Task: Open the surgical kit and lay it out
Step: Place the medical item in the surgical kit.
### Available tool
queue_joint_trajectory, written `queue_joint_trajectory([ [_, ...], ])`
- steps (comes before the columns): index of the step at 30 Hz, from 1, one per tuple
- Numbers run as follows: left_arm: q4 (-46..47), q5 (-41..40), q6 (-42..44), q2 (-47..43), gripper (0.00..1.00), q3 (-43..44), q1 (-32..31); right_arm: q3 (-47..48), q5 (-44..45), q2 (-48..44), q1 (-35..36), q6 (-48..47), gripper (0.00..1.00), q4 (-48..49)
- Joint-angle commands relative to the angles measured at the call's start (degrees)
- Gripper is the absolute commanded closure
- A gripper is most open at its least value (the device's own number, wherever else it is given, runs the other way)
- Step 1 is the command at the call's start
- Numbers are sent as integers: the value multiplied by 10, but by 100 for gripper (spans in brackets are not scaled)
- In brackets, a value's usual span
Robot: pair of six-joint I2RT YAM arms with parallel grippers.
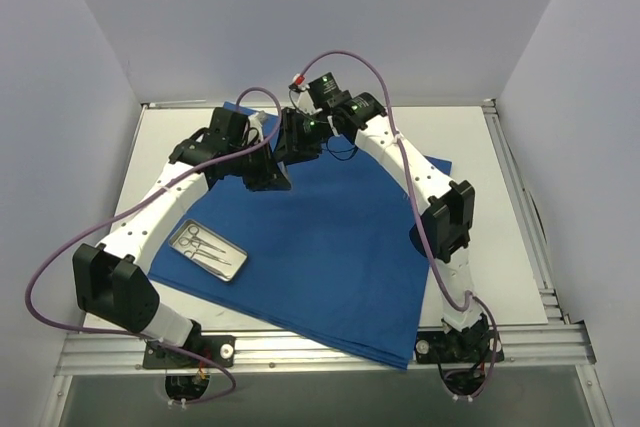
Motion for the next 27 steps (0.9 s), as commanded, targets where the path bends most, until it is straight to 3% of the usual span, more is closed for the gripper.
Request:
queue_joint_trajectory([
  [1, 20, 13, 14, -15, 98, 15, -4, 25, 5, 7, 7, -6, 63, -22],
  [5, 20, 13, 16, -18, 98, 15, -6, 30, 12, 12, 10, -6, 71, -27],
  [6, 21, 14, 17, -18, 98, 13, -6, 30, 15, 14, 11, -7, 77, -27],
  [7, 20, 14, 17, -18, 98, 12, -5, 31, 15, 14, 12, -6, 89, -27],
  [10, 15, 9, 16, -14, 98, 12, -5, 31, 18, 14, 13, -4, 98, -28],
  [11, 13, 8, 16, -12, 78, 12, -5, 31, 25, 13, 12, -2, 100, -30],
  [14, 16, 1, 15, -12, 49, 7, -2, 30, 52, 11, 9, 3, 100, -35],
  [17, 18, -8, 16, -14, 37, 2, 6, 27, 82, 15, -1, 7, 100, -52],
  [27, -21, -42, 51, -54, 33, -55, 93, -77, 243, 0, -119, 3, 100, -69],
])
